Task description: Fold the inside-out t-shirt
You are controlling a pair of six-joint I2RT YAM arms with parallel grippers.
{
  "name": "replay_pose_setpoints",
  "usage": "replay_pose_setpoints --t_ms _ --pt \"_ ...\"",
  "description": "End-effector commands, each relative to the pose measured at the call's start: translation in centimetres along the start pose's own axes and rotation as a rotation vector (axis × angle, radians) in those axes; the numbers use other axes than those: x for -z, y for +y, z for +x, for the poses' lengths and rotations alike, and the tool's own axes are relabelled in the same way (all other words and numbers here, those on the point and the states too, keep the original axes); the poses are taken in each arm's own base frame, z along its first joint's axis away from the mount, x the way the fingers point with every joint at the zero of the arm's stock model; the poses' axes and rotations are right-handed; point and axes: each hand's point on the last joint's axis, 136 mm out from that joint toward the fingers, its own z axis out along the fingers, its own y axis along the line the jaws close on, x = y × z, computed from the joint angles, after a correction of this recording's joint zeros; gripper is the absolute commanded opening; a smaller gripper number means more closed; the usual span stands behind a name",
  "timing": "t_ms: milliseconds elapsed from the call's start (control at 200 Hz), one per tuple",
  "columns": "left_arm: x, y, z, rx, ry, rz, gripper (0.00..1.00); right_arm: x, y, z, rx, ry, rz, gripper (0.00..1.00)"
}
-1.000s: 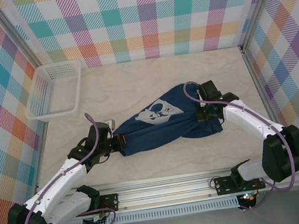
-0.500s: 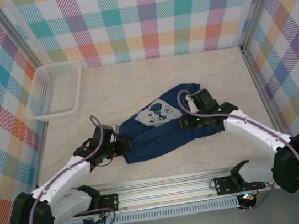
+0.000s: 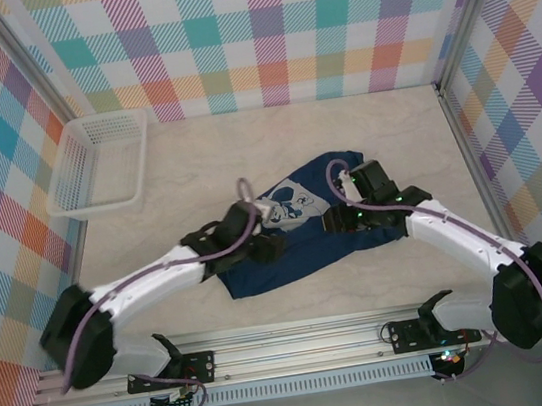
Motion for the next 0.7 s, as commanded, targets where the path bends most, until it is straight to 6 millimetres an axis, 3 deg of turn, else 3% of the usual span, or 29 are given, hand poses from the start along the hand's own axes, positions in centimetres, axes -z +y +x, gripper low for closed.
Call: replay_pose_setpoints --t_ms 0,140,340,500,695 --pt "-2.1 -1.1 -1.6 -0.207 0.012 -0.058 0.78 1.2 -0.8 0.3 -0.056 -0.018 -0.007 0.49" --pt "-5.0 -2.9 -2.6 -0.322 0.047 -0.067 0.7 1.5 -1.3 0.8 -0.065 -0.018 0.0 0.49" --pt "-7.6 -4.0 -3.7 -0.38 0.077 -0.066 0.28 1.3 -1.8 1.5 -0.06 -0.003 0.01 0.5" --pt "-6.2 -5.1 -5.6 -0.309 0.019 0.019 0.06 1.2 0.1 1.8 0.0 0.004 -0.1 0.48" --pt "-2.3 -5.3 -7.3 -0.124 -0.015 0.202 0.0 0.9 4.0 2.1 0.126 -0.044 -0.259 0.48"
